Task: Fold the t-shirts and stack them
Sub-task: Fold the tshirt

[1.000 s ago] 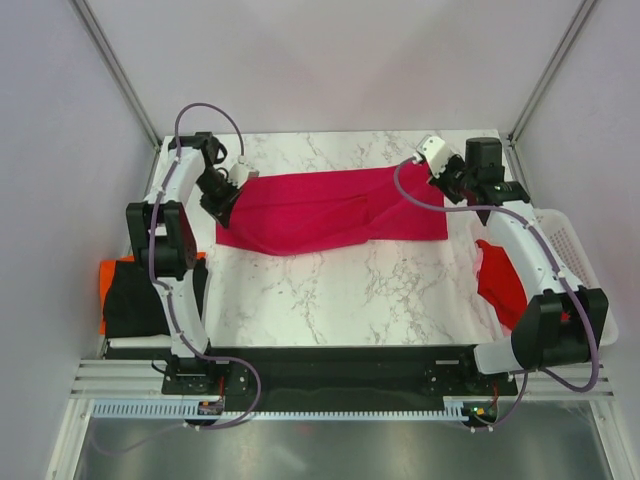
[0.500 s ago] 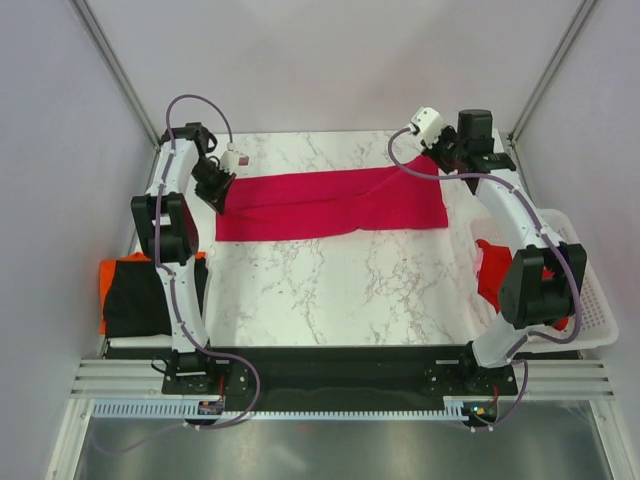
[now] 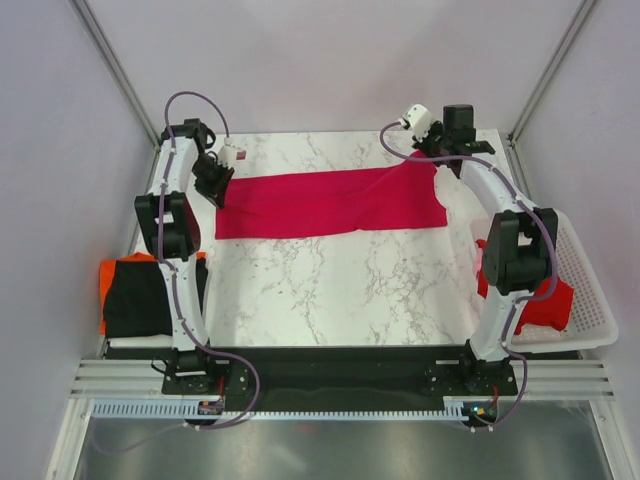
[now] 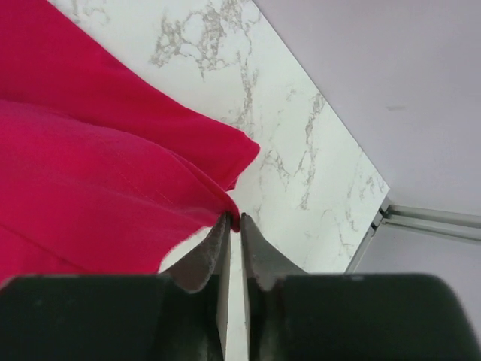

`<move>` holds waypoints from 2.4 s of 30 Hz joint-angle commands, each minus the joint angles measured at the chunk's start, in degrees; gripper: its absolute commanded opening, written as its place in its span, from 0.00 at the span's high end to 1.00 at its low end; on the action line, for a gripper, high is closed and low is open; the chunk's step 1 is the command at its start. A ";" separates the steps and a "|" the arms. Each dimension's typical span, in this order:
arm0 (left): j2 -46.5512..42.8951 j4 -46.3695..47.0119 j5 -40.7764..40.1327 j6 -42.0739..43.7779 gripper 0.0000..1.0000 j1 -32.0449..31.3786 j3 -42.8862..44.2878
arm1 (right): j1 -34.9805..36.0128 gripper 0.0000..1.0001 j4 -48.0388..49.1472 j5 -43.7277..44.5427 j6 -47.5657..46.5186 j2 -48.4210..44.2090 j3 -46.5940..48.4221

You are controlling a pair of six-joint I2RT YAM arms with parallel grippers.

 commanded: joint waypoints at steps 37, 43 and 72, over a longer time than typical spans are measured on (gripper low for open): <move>-5.20 6.22 9.12 -9.15 0.85 -1.55 -19.23 | 7.40 0.53 -15.63 -3.08 12.71 27.51 32.40; -4.84 6.22 8.77 -9.33 0.85 -1.55 -19.49 | 7.57 0.53 -15.54 -3.52 13.42 30.32 34.32; -5.46 6.48 7.45 -9.33 0.85 -1.81 -20.90 | 7.92 0.75 -15.37 -3.96 19.48 32.79 37.93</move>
